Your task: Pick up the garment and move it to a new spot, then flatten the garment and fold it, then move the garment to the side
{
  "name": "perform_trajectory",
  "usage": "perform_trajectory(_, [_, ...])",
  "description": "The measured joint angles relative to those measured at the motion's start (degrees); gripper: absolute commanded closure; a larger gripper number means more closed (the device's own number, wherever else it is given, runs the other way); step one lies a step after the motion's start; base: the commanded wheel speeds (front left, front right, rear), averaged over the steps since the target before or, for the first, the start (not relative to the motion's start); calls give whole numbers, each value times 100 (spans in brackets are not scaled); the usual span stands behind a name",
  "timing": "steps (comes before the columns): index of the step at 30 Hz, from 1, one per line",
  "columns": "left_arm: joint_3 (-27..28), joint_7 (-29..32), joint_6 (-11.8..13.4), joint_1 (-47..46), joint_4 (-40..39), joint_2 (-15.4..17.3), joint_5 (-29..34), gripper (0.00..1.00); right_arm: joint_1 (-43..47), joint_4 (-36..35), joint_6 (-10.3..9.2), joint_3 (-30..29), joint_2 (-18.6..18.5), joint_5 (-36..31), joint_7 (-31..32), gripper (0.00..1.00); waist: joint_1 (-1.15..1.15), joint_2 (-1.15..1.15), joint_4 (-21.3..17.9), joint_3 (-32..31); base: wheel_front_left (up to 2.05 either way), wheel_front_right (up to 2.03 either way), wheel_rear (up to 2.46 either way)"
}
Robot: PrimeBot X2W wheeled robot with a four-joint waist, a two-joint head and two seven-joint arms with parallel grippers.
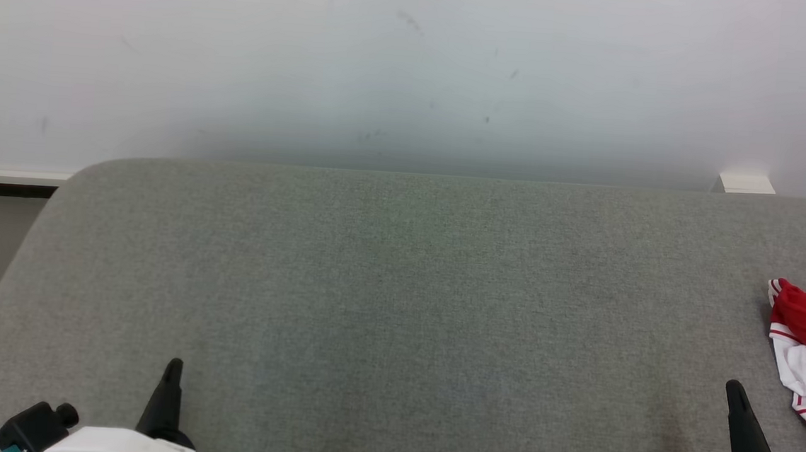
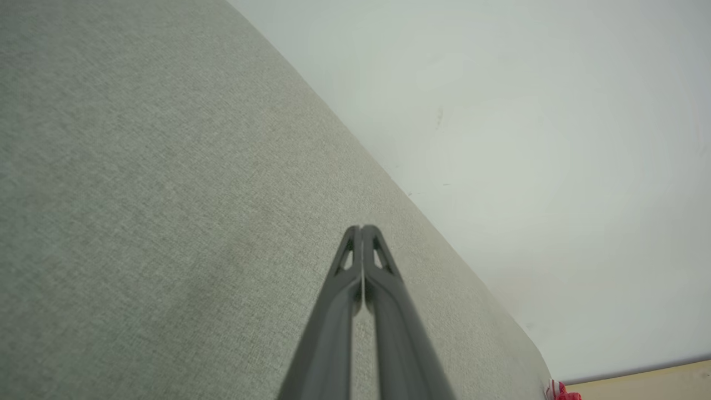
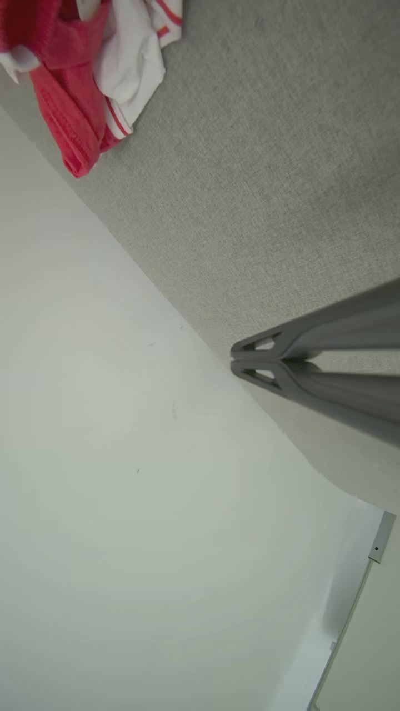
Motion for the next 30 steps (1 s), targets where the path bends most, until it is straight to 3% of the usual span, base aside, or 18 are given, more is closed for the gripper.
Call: perform_trajectory(30, [413, 466, -354, -131, 93, -205, -1760, 100, -337, 524, 0, -82, -18, 1711, 56, 100, 0, 0, 48, -43, 0, 0, 0])
